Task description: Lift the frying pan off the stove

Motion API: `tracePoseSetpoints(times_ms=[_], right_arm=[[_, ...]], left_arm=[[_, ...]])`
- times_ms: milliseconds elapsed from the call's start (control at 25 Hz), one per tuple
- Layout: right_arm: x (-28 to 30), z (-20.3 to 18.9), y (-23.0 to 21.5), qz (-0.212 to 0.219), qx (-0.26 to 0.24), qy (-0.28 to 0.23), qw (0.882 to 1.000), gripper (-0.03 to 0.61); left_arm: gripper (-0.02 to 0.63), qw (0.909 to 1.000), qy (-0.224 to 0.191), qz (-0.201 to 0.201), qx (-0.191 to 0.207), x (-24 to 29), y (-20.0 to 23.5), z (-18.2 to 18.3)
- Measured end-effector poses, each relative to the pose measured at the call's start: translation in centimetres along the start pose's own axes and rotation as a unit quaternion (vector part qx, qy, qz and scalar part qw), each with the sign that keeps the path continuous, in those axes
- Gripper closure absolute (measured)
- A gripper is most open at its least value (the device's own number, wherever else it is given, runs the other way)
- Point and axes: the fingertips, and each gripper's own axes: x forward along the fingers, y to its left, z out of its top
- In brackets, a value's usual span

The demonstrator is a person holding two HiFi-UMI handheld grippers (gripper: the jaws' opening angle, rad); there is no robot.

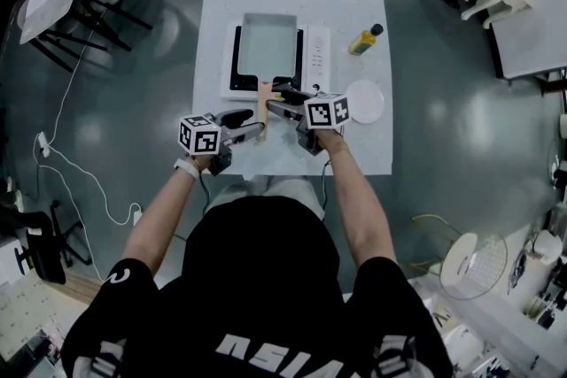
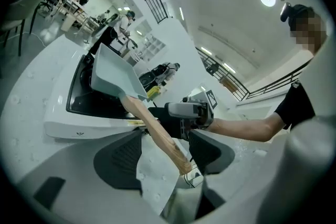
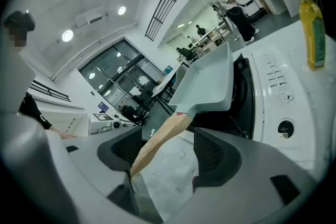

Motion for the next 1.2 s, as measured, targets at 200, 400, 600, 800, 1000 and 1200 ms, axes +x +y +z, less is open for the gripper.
tracePoseSetpoints(times_ms=[200,400,600,800,1000,1200], right_arm=[[1.5,-0.3,-0.3,0.032,0.029,0.012,0.999,0.285],[3.1,-0.7,-0.5,0.061,0.054,0.031,0.996,0.282],[4.3,-1.2,-0.2,0.086,0.067,0.052,0.993,0.282],[5.3,-1.1,0.2,0.104,0.074,0.057,0.99,0.282],[6.0,-1.1,0.7,0.122,0.082,0.059,0.987,0.282],[6.5,-1.0,1.1,0.135,0.093,0.06,0.985,0.283]], left_arm=[[0.347,0.9994,0.008,-0.02,-0.027,1.2,0.3,-1.0],[0.347,0.9979,0.012,-0.044,-0.045,2.3,0.0,-1.6],[0.347,0.9966,0.012,-0.054,-0.06,2.8,0.1,-2.0],[0.348,0.9952,0.01,-0.065,-0.073,2.9,0.3,-2.0],[0.348,0.9937,0.007,-0.074,-0.083,3.2,0.0,-1.8],[0.35,0.9917,0.007,-0.088,-0.094,3.5,-0.4,-1.7]])
